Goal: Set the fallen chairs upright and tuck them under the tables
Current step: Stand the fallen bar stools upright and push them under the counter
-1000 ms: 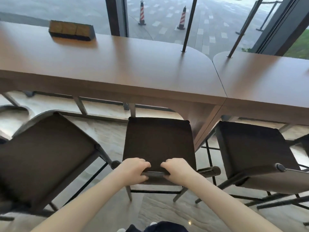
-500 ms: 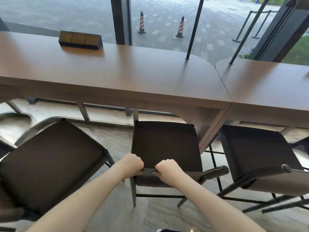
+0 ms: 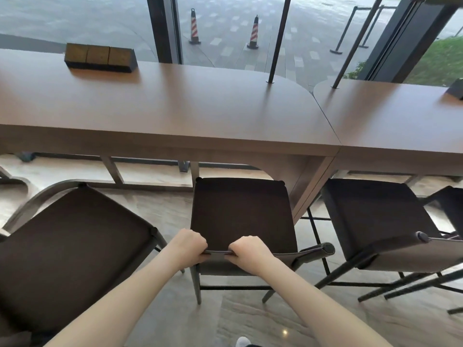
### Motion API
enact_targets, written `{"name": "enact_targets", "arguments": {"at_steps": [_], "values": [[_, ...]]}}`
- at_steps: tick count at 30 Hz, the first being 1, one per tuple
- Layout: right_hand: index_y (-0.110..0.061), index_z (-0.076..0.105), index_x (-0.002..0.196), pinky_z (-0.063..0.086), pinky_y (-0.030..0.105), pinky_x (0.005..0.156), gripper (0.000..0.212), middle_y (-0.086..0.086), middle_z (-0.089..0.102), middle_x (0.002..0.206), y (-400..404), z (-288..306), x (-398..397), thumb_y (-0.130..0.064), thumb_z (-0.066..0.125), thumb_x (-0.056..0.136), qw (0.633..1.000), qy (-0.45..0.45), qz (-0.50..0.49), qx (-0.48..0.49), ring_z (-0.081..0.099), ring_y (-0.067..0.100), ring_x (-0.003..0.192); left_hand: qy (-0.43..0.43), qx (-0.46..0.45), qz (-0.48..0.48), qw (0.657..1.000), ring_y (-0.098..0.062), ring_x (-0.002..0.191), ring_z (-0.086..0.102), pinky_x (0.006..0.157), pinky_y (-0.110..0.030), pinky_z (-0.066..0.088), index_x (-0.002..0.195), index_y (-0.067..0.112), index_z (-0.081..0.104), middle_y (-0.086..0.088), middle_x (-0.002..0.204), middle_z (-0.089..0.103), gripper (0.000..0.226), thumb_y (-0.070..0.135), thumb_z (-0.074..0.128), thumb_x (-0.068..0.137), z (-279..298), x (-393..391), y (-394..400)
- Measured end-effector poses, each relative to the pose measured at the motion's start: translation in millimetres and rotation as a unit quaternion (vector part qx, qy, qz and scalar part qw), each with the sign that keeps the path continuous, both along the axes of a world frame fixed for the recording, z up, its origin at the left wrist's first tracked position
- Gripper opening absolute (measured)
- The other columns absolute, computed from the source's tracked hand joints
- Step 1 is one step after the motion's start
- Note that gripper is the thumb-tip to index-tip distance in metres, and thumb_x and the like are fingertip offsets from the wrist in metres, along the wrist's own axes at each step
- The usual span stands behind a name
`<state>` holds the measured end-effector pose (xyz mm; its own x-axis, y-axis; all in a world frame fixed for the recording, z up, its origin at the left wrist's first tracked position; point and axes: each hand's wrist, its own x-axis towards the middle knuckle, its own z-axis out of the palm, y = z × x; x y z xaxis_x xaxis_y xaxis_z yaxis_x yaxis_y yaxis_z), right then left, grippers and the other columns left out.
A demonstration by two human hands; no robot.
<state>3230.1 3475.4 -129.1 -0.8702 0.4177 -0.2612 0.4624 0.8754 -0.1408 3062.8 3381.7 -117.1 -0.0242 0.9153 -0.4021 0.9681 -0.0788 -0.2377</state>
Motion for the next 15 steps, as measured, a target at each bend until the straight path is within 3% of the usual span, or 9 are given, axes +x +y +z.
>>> {"name": "enact_targets", "arguments": {"at_steps": [6, 9, 12, 15], "values": [[-0.019, 0.068, 0.108, 0.039, 0.027, 0.070, 0.038, 0.002, 0.070, 0.101, 19, -2, 45, -0.048, 0.046, 0.097, 0.998, 0.031, -0.054, -0.007, 0.063, 0.024, 0.095, -0.075, 0.041, 0.050, 0.995, -0.022, 0.079, 0.062, 0.061, -0.027, 0.037, 0.077, 0.019, 0.058, 0.000, 0.078, 0.061, 0.042, 0.053, 0.039, 0.093, 0, 8, 4], [-0.019, 0.069, 0.102, 0.047, 0.030, 0.074, 0.042, 0.002, 0.070, 0.098, 36, 5, 77, -0.053, 0.047, 0.094, 0.996, -0.004, -0.089, 0.002, 0.063, 0.024, 0.093, -0.109, 0.058, 0.050, 0.991, -0.022, 0.078, 0.063, 0.062, -0.028, 0.042, 0.074, 0.021, 0.055, 0.001, 0.076, 0.061, 0.044, 0.058, 0.037, 0.092, 0, 26, 13], [-0.016, 0.067, 0.101, 0.048, 0.033, 0.074, 0.039, 0.004, 0.069, 0.098, 53, 8, 105, -0.049, 0.046, 0.095, 0.993, -0.052, -0.098, 0.042, 0.063, 0.025, 0.094, -0.142, 0.073, 0.046, 0.986, -0.024, 0.084, 0.064, 0.062, -0.028, 0.038, 0.081, 0.020, 0.060, -0.002, 0.088, 0.068, 0.046, 0.058, 0.037, 0.094, -4, 51, 26], [-0.013, 0.062, 0.096, 0.041, 0.031, 0.066, 0.034, 0.006, 0.068, 0.097, 64, 12, 123, -0.041, 0.043, 0.099, 0.990, -0.084, -0.070, 0.084, 0.065, 0.027, 0.092, -0.203, 0.061, 0.056, 0.976, -0.021, 0.084, 0.063, 0.063, -0.027, 0.038, 0.091, 0.019, 0.064, 0.001, 0.087, 0.066, 0.044, 0.054, 0.038, 0.096, -7, 71, 39]]}}
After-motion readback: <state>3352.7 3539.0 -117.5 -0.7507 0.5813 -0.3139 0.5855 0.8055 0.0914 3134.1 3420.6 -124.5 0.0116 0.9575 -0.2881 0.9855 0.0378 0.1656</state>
